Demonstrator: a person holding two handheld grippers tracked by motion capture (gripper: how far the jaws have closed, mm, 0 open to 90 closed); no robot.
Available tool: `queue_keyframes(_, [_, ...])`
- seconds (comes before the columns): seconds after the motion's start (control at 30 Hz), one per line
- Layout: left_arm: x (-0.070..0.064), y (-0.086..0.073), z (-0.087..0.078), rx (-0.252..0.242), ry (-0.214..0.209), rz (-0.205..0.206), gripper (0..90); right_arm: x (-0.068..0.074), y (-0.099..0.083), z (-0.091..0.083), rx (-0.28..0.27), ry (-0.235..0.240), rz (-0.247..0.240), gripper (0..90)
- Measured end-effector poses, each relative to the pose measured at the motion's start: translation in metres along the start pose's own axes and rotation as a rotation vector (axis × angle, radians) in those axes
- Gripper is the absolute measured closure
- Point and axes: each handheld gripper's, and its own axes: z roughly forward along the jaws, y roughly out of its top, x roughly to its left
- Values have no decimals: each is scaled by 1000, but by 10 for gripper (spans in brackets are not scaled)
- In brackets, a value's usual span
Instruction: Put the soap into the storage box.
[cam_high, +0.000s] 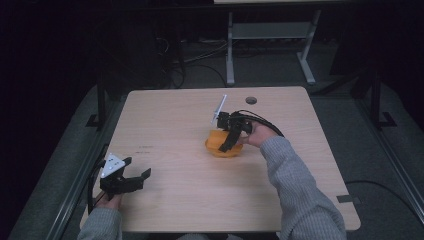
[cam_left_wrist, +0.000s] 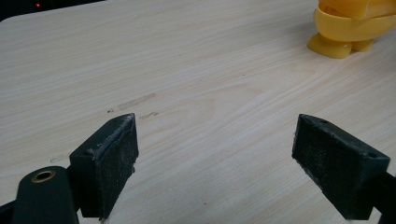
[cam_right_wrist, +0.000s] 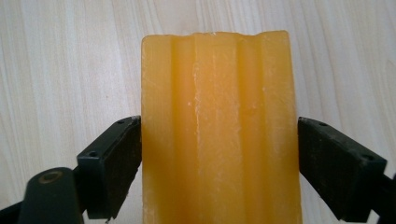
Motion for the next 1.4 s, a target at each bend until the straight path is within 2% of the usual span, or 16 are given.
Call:
queue_keyframes(1.07, [0, 0, 0, -2, 1, -2, 136, 5, -15, -27, -73, -35, 46, 157])
queue_keyframes(1.4, [-1, 0, 0, 0, 1, -3, 136, 8, -20, -29, -88, -31, 59, 155])
